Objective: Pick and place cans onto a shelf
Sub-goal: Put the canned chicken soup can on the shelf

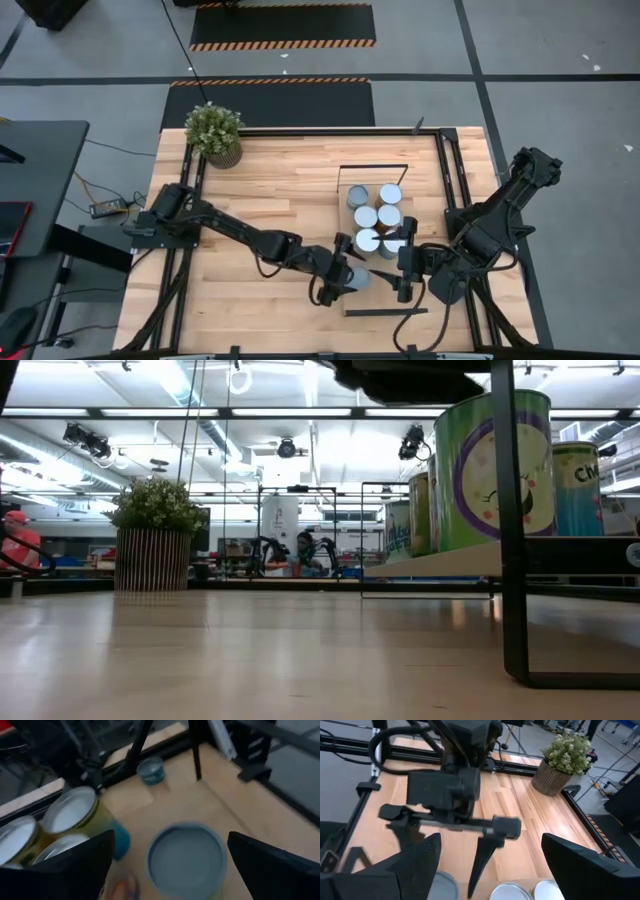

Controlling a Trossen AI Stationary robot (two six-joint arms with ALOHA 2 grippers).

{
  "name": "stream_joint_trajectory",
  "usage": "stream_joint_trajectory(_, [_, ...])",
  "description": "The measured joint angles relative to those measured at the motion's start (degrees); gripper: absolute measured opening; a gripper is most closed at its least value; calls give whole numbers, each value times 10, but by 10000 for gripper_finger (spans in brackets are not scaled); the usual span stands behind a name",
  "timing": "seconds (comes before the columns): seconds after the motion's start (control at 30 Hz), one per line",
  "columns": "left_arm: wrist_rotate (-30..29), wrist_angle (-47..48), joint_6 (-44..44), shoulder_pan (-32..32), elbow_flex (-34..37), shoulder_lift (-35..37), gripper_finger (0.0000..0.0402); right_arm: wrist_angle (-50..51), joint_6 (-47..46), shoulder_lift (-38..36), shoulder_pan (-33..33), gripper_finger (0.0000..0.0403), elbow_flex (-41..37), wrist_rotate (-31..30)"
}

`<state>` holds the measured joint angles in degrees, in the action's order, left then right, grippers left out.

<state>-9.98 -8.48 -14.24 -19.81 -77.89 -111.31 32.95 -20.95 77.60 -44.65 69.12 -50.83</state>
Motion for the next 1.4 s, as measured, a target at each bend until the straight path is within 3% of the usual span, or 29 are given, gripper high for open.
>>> stream_joint_trajectory(0.23, [-120,22,-64,-34,0,8,393,-4,-4,0,-12,352,0,-5])
stream_joint_trajectory(0.57, [-88,20,-67,-15,0,-1,393,-4,-4,0,-10,352,0,-12])
stream_joint_trajectory(0.77, [-17,-12,-57,2,-2,-19,393,-6,-2,0,-10,352,0,-15])
stream_joint_trajectory(1.4, [-96,-22,-68,7,0,-19,393,-12,4,0,-10,352,0,-17])
